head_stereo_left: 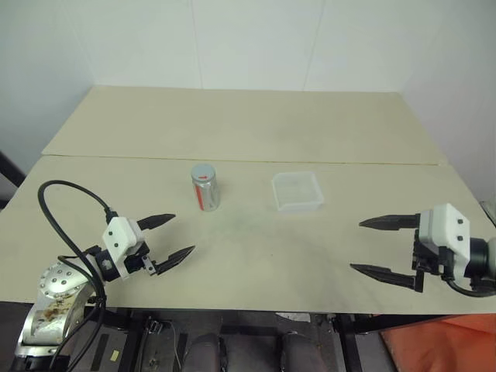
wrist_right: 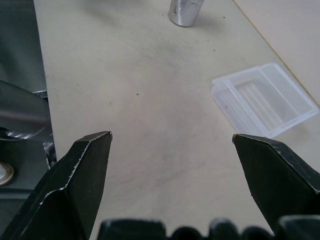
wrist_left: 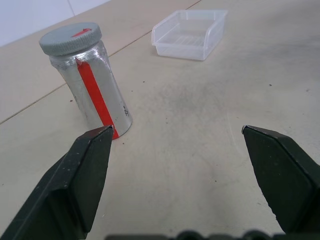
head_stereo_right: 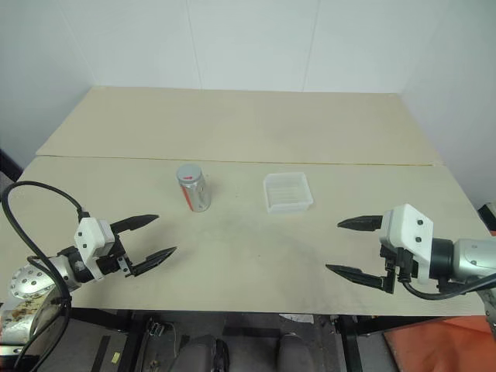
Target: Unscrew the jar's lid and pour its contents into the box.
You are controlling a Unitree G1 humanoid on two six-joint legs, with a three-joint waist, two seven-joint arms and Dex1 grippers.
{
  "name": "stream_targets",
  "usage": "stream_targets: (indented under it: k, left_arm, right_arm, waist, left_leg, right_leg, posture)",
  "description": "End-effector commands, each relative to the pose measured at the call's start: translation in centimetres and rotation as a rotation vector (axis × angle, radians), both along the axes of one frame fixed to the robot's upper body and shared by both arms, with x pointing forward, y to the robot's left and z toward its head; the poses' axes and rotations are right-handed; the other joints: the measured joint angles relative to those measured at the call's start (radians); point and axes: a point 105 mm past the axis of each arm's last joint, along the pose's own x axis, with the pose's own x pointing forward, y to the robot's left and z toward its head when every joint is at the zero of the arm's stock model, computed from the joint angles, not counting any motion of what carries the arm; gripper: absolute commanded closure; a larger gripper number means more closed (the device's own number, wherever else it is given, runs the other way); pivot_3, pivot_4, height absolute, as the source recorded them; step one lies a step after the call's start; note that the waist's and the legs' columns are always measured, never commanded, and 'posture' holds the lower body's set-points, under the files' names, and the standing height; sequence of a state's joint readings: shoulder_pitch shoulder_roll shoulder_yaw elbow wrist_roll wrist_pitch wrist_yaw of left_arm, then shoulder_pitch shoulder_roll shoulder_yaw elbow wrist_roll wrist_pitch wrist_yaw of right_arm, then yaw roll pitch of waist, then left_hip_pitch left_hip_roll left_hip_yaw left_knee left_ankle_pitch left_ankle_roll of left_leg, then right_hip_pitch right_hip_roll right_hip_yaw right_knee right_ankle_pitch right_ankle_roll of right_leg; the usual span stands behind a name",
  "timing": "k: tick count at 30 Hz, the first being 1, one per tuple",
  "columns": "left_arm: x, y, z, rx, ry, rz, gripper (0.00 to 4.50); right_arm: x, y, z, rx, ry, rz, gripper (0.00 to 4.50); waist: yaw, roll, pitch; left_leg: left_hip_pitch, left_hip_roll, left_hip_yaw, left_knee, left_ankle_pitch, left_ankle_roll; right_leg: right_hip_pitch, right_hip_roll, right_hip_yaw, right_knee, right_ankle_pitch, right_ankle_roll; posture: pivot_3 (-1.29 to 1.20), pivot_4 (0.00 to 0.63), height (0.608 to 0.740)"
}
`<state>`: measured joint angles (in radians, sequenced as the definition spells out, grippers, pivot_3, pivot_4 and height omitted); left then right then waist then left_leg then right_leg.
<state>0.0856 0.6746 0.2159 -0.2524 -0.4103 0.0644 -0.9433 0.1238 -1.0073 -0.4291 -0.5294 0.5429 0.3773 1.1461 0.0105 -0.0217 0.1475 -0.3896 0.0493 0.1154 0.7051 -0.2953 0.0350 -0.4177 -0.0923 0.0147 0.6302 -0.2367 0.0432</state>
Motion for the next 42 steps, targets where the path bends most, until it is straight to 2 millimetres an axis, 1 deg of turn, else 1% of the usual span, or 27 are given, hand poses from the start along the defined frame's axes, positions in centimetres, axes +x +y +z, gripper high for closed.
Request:
stream_targets:
  k: [1, 6, 10, 15, 19, 22, 24, 27, 31, 34, 39, 42]
  left_arm:
    - [-0.3, -0.2, 1.1, 0.006, -0.063, -0.001, 0.02]
    - [-0.4, -0.1, 0.9, 0.005, -0.071, 0.019, 0.02]
    - [0.0, 0.2, 0.8, 0.004, -0.094, 0.065, 0.02]
    - [1.8, 0.7, 1.3, -0.042, -0.202, 0.203, 0.02]
    - [3.8, -0.2, 1.2, -0.084, -0.309, 0.338, 0.02]
    - [4.4, -1.8, 0.6, -0.123, -0.325, 0.346, 0.02]
    - [5.0, -2.7, 0.4, -0.148, -0.332, 0.363, 0.02]
    - [6.1, -3.6, 0.4, -0.16, -0.345, 0.404, 0.02]
    - [7.2, -4.1, 0.3, -0.167, -0.366, 0.46, 0.02]
    - [7.7, -4.5, 0.3, -0.198, -0.351, 0.458, 0.02]
    - [8.5, -4.5, 0.4, -0.241, -0.329, 0.47, 0.02]
    - [9.4, -4.5, 0.5, -0.225, -0.34, 0.489, 0.02]
  right_arm:
    - [0.3, 0.2, 0.5, -0.016, -0.059, 0.011, 0.0]
    - [0.3, 0.3, 0.4, -0.021, -0.062, 0.019, 0.0]
    - [0.3, 0.4, 0.2, -0.018, -0.064, 0.019, 0.0]
    - [0.5, 0.8, 0.0, 0.0, -0.078, 0.018, 0.0]
    - [0.6, 1.8, 0.1, 0.037, -0.091, 0.038, 0.0]
    - [0.8, 2.5, 0.3, 0.054, -0.103, 0.045, 0.0]
    - [0.9, 2.6, 0.2, 0.055, -0.107, 0.043, 0.0]
    - [0.9, 2.8, 0.2, 0.058, -0.112, 0.04, 0.0]
    - [0.9, 2.8, 0.2, 0.055, -0.12, 0.03, 0.0]
    - [0.9, 2.7, 0.3, 0.056, -0.131, 0.02, 0.0]
    - [0.9, 2.6, 0.3, 0.05, -0.142, 0.006, 0.0]
    - [0.9, 2.6, 0.3, 0.05, -0.145, 0.002, 0.0]
  waist:
    - [0.0, 0.0, 0.0]
    - [0.0, 0.0, 0.0]
    - [0.0, 0.0, 0.0]
    - [0.001, -0.001, -0.001]
    - [0.002, -0.001, -0.001]
    - [0.001, -0.001, -0.001]
    - [0.001, -0.001, -0.001]
    - [0.002, -0.002, -0.001]
    - [0.002, -0.002, -0.001]
    - [0.001, -0.002, -0.001]
    - [0.001, -0.002, -0.001]
    - [0.001, -0.002, -0.001]
  left_leg:
    - [0.0, 0.0, 0.0, 0.0, 0.0, 0.0]
    - [0.0, 0.0, 0.0, 0.0, 0.0, 0.0]
    - [0.0, 0.0, 0.0, 0.0, 0.0, 0.0]
    - [0.001, 0.0, 0.0, 0.0, 0.0, 0.0]
    - [0.001, -0.001, -0.001, 0.0, 0.0, 0.0]
    - [0.005, -0.001, -0.002, 0.0, 0.0, 0.001]
    - [0.006, -0.001, -0.002, 0.0, 0.0, 0.001]
    - [0.006, -0.001, -0.002, 0.0, 0.0, 0.001]
    - [0.006, -0.001, -0.003, 0.0, 0.0, 0.001]
    - [0.006, -0.001, -0.003, 0.0, 0.0, 0.001]
    - [0.006, -0.001, -0.003, 0.0, 0.0, 0.001]
    - [0.006, -0.001, -0.003, 0.0, 0.0, 0.001]
  right_leg:
    - [0.0, 0.0, 0.0, 0.0, 0.0, 0.0]
    - [0.0, 0.0, 0.0, 0.0, 0.0, 0.0]
    - [0.0, 0.0, 0.0, 0.0, 0.0, 0.0]
    - [0.002, 0.0, 0.0, 0.0, 0.0, 0.0]
    - [0.003, 0.0, 0.0, -0.001, 0.001, 0.001]
    - [0.009, 0.0, -0.002, -0.002, 0.001, 0.001]
    - [0.01, 0.0, -0.002, -0.002, 0.001, 0.001]
    - [0.01, 0.0, -0.002, -0.002, 0.001, 0.001]
    - [0.011, 0.0, -0.002, -0.003, 0.001, 0.001]
    - [0.011, 0.0, -0.002, -0.003, 0.001, 0.001]
    - [0.011, 0.0, -0.003, -0.003, 0.001, 0.001]
    - [0.011, 0.0, -0.003, -0.003, 0.001, 0.001]
  posture:
    - [0.0, 0.15, 0.74]
    - [0.0, 0.15, 0.74]
    - [0.0, 0.15, 0.74]
    - [0.0, 0.15, 0.74]
    - [0.0, 0.15, 0.74]
    - [0.0, 0.15, 0.74]
    - [0.0, 0.15, 0.74]
    - [0.0, 0.15, 0.74]
    - [0.0, 0.15, 0.74]
    - [0.0, 0.15, 0.74]
    - [0.0, 0.15, 0.74]
    - [0.0, 0.15, 0.74]
